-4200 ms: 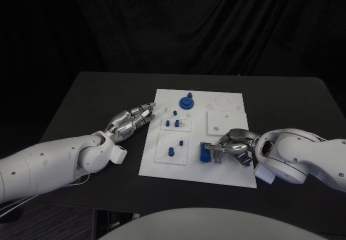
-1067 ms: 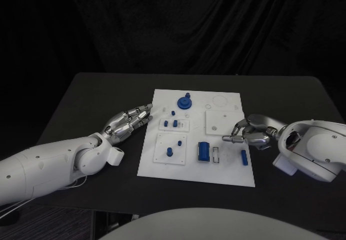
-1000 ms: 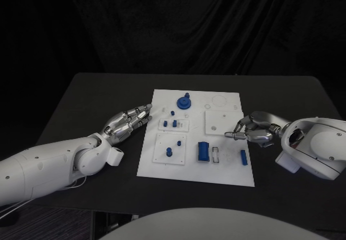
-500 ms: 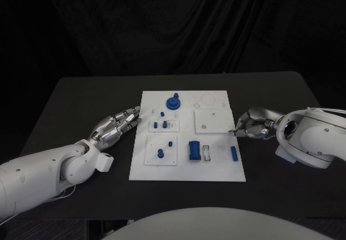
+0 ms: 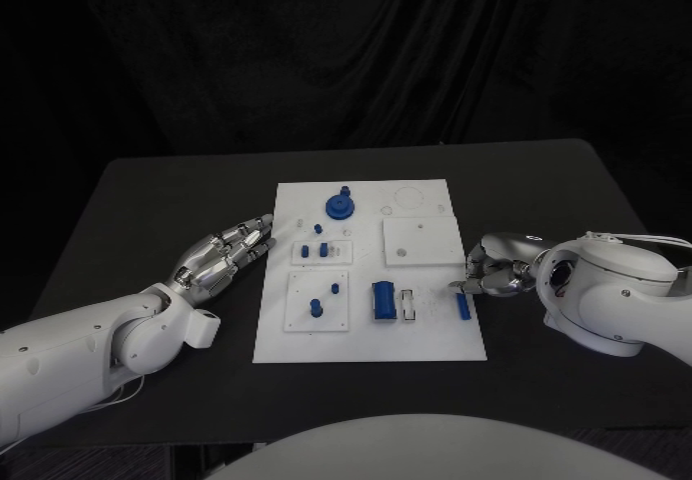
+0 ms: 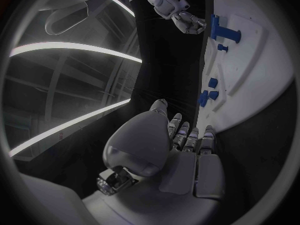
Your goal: Assemble the parts on the task board
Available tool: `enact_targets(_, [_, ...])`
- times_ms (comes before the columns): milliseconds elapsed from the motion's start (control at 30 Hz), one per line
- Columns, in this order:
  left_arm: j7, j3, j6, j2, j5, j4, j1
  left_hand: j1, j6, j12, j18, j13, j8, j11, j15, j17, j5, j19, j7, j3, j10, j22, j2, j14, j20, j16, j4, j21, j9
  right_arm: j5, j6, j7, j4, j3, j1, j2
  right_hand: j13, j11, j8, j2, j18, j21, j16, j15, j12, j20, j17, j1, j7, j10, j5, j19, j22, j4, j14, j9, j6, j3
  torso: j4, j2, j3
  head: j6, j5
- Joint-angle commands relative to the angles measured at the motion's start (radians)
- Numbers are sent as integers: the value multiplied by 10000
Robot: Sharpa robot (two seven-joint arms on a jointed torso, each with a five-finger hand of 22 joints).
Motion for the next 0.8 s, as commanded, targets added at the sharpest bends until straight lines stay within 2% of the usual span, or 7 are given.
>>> enact_targets(33, [191, 9, -21, -4, 52, 44, -14, 83, 73, 27, 68, 7, 57, -19, 90, -10, 37, 17, 37, 70, 8, 11, -58, -4, 87, -36, 2, 36, 17, -713, 265, -434, 75, 1, -100, -18, 2628, 22, -61, -5, 152, 76, 52, 12, 26, 34, 188, -125, 11, 1059, -160, 331, 1916, -6, 633, -17, 88, -71, -12, 0, 3, -2, -23])
enact_targets(167, [204, 9, -26, -12, 52, 55, -14, 83, 85, 36, 68, 8, 59, -20, 89, -10, 38, 21, 38, 70, 13, 17, -59, -4, 87, -36, 1, 38, 19, -879, 262, -456, 137, 0, -161, -69, 2628, 22, -101, 59, 132, 171, 87, 9, 26, 29, 238, -320, 14, 1059, -372, 363, 1945, 4, 647, -33, 95, -141, -1, 3, -1, -2, -43])
enact_targets(433, [207, 9, -24, -11, 52, 50, -14, 83, 85, 36, 68, 8, 59, -20, 89, -10, 38, 21, 38, 70, 13, 17, -59, -4, 87, -36, 1, 38, 19, -991, 425, -483, 194, -1, -266, -83, 2628, 23, -109, 65, 131, 176, 76, 9, 26, 29, 213, -352, 14, 1059, -387, 365, 1946, 3, 644, -36, 94, -154, -7, 0, -10, -2, -96])
enact_targets(533, [207, 9, -13, -4, 52, 45, -14, 83, 86, 34, 71, 8, 61, -29, 87, -10, 41, 21, 40, 71, 15, 15, -69, -4, 88, -36, -4, 38, 19, -1002, 458, -489, 170, -1, -323, -39, 2628, 28, -182, 71, 135, 160, 44, 13, 26, 29, 147, -298, 22, 1059, -254, 360, 1942, -31, 633, -69, 45, -142, 4, -2, -9, -2, -98])
enact_targets(667, [204, 9, -6, -1, 52, 35, -14, 83, 86, 34, 71, 8, 61, -29, 87, -10, 41, 21, 40, 71, 15, 15, -69, -4, 88, -36, -4, 38, 19, -1006, 470, -491, 115, -2, -412, 40, 2628, 75, -476, 48, 142, 119, 14, 45, 26, 53, 84, 3, 78, 1059, 189, 345, 1928, -65, 619, -230, -18, -61, 4, 1, -5, -2, -87])
enact_targets(700, [204, 9, -4, 1, 52, 30, -14, 83, 86, 34, 71, 8, 61, -29, 87, -10, 41, 21, 40, 71, 15, 15, -69, -4, 88, -36, -4, 38, 19, -1000, 471, -491, 101, -2, -434, 62, 2628, 75, -476, 48, 142, 119, 14, 45, 26, 53, 84, 3, 78, 1059, 189, 345, 1928, -65, 619, -230, -18, -61, -2, 2, -7, -2, -82])
enact_targets(800, [202, 9, 2, 5, 52, 18, -14, 84, 79, 30, 73, 7, 60, -30, 87, -10, 44, 21, 41, 74, 14, 14, -72, -4, 89, -36, -7, 39, 18, -944, 485, -488, 43, -2, -491, 139, 2628, 102, -738, -10, 144, 112, 1, 68, 26, 75, 50, 328, 111, 1059, 606, 341, 1926, -88, 613, -398, 4, 38, -6, 4, -11, -2, -77])
